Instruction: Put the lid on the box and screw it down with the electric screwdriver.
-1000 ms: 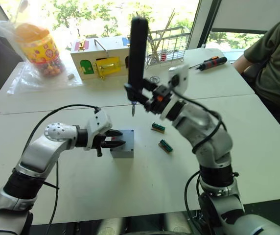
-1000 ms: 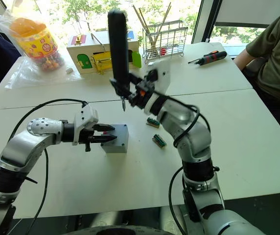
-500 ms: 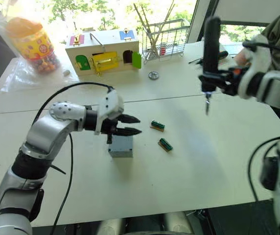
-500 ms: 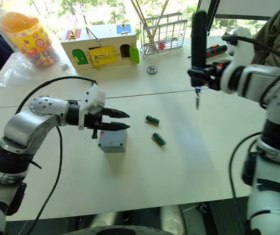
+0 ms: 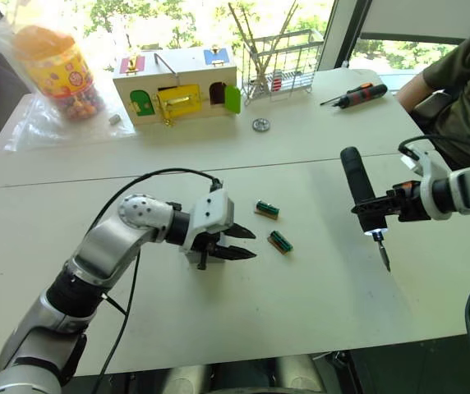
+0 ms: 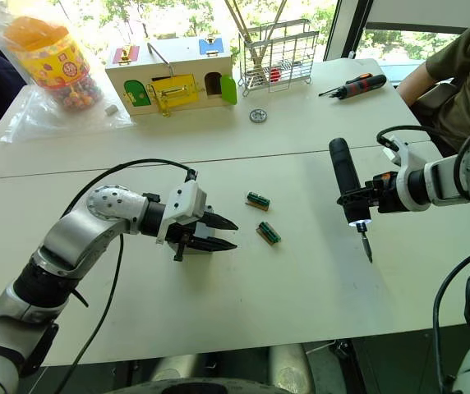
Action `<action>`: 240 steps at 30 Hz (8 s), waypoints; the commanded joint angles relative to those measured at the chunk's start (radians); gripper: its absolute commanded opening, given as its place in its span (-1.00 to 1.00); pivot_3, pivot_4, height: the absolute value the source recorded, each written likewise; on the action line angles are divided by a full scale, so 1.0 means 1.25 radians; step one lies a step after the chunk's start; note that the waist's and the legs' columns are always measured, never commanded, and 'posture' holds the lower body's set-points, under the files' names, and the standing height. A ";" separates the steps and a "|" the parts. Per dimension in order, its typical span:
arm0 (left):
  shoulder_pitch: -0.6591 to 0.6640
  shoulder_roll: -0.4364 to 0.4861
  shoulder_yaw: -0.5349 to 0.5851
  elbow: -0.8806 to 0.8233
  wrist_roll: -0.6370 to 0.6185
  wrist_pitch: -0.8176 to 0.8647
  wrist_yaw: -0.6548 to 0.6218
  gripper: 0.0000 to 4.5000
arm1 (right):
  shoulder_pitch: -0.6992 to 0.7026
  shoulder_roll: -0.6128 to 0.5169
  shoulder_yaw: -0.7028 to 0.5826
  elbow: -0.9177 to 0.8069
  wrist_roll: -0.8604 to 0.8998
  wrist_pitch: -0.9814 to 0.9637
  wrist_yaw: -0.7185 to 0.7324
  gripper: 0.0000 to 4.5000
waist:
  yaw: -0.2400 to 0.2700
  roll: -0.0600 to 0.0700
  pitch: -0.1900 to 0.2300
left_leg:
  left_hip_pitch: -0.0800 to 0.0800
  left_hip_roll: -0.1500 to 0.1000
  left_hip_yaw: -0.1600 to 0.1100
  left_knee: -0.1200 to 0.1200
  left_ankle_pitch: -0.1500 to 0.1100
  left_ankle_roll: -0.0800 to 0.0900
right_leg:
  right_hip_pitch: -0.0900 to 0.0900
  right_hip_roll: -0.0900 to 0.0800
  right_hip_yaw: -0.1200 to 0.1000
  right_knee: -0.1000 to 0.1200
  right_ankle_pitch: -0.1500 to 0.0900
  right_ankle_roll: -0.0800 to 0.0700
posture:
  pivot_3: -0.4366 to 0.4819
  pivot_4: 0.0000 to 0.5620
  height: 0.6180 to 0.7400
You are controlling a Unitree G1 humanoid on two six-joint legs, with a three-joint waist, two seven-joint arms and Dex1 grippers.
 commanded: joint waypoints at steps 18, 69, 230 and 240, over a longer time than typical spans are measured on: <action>0.007 0.025 0.039 -0.019 -0.007 0.016 0.019 -0.24 | -0.039 0.071 0.089 0.090 -0.150 -0.012 0.071 0.27 | 0.000 0.000 0.000 | 0.000 0.000 0.000 0.001 0.000 0.000 | 0.000 0.000 0.000 0.000 0.000 0.000 | -0.05 -0.47 1.00; 0.131 0.102 0.162 0.183 0.046 0.012 0.111 -0.24 | 0.301 0.510 0.148 -0.576 -0.116 -0.311 -0.009 0.99 | -0.001 -0.002 -0.001 | -0.001 -0.001 -0.004 0.003 0.001 -0.002 | -0.001 0.000 -0.002 0.003 0.000 0.001 | -0.05 -0.47 1.00; 0.115 0.189 0.252 -0.025 -0.079 0.155 0.113 -0.24 | 0.266 0.559 0.090 -0.427 -0.317 -0.655 0.062 -0.98 | -0.006 -0.003 -0.001 | -0.001 -0.001 -0.004 0.003 0.002 -0.003 | -0.002 0.001 -0.002 0.007 0.000 0.001 | -0.05 -0.47 1.00; 0.106 0.185 0.240 -0.020 -0.070 0.149 0.111 -0.24 | 0.268 0.560 0.087 -0.401 -0.335 -0.677 0.063 -0.98 | -0.006 -0.003 -0.001 | -0.001 -0.001 -0.004 0.003 0.002 -0.003 | -0.002 0.001 -0.002 0.007 0.000 0.001 | -0.05 -0.47 1.00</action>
